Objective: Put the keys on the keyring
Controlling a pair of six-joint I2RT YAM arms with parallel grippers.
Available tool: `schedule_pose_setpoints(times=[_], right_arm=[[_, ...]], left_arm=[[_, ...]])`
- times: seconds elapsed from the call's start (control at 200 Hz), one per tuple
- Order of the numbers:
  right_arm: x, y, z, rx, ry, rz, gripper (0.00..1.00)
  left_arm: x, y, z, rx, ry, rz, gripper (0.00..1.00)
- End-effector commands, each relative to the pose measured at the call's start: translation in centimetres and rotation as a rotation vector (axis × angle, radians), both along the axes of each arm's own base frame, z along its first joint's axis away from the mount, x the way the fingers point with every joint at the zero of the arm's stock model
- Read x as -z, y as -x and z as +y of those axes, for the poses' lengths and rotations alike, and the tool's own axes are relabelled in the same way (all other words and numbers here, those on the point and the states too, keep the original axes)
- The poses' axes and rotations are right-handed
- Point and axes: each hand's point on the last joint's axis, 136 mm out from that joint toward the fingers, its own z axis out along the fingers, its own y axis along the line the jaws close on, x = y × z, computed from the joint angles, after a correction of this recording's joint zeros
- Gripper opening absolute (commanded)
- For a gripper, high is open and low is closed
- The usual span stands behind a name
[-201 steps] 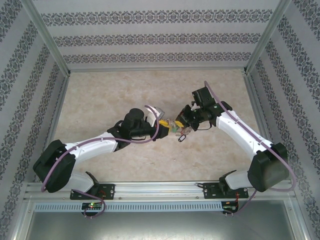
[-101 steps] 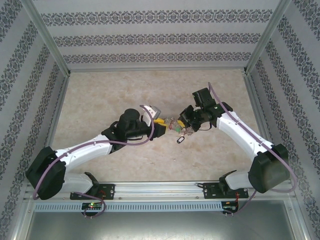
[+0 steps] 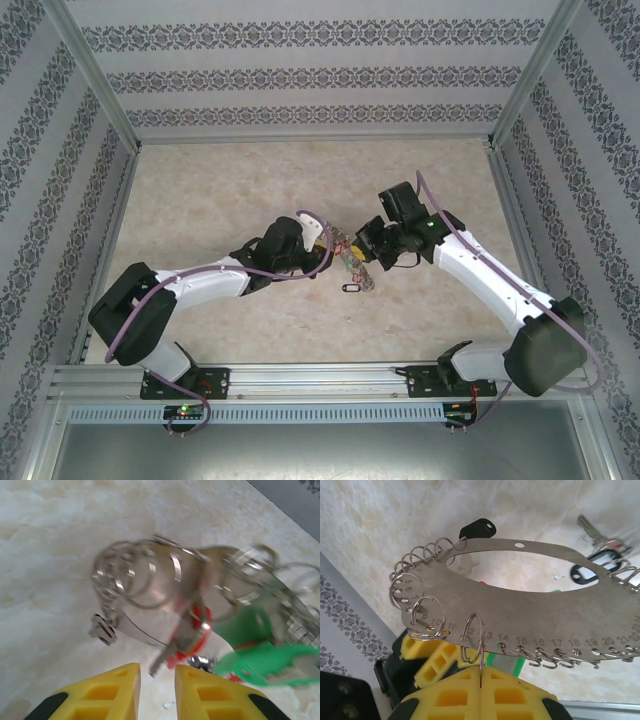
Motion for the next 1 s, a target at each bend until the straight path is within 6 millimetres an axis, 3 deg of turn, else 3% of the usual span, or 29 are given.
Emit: schedule_pose_setpoints(times=[0.0,0.195,0.38,0.49,0.66,0.839,0.994], right_arm=[[-0.3,0.6,-0.3,0.046,-0.006,0.005,0.00],[0.8,0.6,-0.1,0.053,-0.014,0.037,0.00],[1.0,0.1,-0.3,0.055,0.002,0.046,0.00],[1.4,0.0,-0.4,0.063,0.006,0.056,0.00],[1.3,-0.1,-0.3,0.063,0.006,0.054,0.00],[1.5,-0.2,-0.3,0.070,0.009,0.053,0.00],[1.7,0.0,-0.1,0.065,0.007,0.053,0.00]], left_arm=[[-1.5,-1.5,-0.1,-0.055,0.020,-0.019,0.26],[-3.4,0.0,-1.2,0.072,0.123,0.014,0.29],[-4.4,2.2,0.0,0.158,0.188,0.075,0.38],[-5.0,3.7,-0.4,0.234,0.236,0.126,0.47],[-3.8,3.4,-1.8,0.241,0.274,0.225,0.47],[-4.6,4.3,-4.1,0.324,0.301,0.216,0.41],[-4.1,4.0,-4.7,0.312,0.301,0.223,0.42]])
